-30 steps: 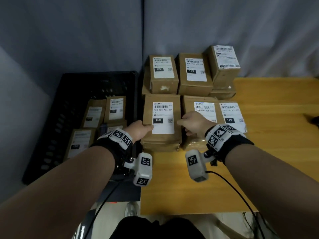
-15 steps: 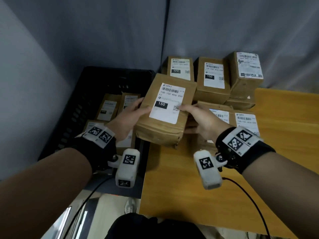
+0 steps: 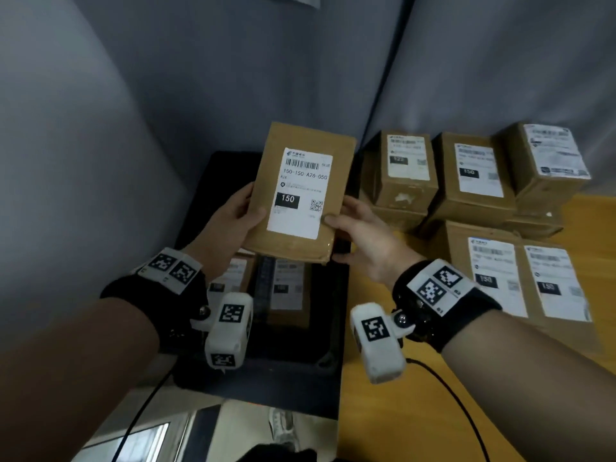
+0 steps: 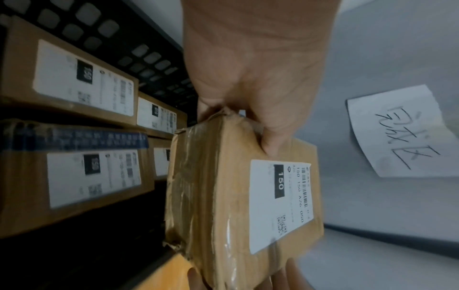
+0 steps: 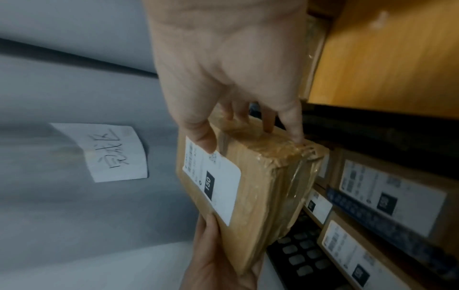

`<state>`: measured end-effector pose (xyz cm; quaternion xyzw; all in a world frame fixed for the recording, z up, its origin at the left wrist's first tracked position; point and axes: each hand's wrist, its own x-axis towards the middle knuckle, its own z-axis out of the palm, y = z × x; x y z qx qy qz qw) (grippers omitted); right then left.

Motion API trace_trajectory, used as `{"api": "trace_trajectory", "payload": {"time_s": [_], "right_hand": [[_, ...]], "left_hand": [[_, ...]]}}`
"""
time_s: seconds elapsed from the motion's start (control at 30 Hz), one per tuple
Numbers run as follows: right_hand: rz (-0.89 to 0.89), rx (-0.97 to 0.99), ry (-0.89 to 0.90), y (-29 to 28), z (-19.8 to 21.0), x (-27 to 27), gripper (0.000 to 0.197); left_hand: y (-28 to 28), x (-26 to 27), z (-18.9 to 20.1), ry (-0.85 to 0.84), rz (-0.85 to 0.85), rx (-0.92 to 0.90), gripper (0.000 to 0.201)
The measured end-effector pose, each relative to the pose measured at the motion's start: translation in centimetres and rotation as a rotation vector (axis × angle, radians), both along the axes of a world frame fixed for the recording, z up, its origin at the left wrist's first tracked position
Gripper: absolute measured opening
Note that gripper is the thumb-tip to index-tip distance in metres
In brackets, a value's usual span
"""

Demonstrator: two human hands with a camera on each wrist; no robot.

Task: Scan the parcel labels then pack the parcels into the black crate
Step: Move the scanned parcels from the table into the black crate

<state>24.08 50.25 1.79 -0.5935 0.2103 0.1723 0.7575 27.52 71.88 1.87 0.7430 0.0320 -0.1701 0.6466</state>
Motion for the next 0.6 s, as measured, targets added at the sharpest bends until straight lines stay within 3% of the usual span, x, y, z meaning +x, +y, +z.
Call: {"api": "trace_trajectory", "payload": {"time_s": [0.17,0.3,0.5,0.6], "right_hand": [[0.153,0.179,0.014,6.2,-3.6,3.1,0.063],[0.120,0.011,-0.043,10.1,-7.2,5.5,0.070],[0.016,-0.135,-0.099,13.1,-12.2,10.3,0.048],[0.013,-0.132,-0.033,14.2,-15.1,12.4,0.047]], "left_hand": [[4.9,2.7,-2.8,0.120,-0.037,0.077,0.055],[7.1,4.6,-5.1,0.278,-0.013,0.154,0.058],[8.5,8.5,-9.4,0.205,0.115,0.237,0.065],[9.6,10.1,-11.8,0.194,0.075,0.318,0.073]]}}
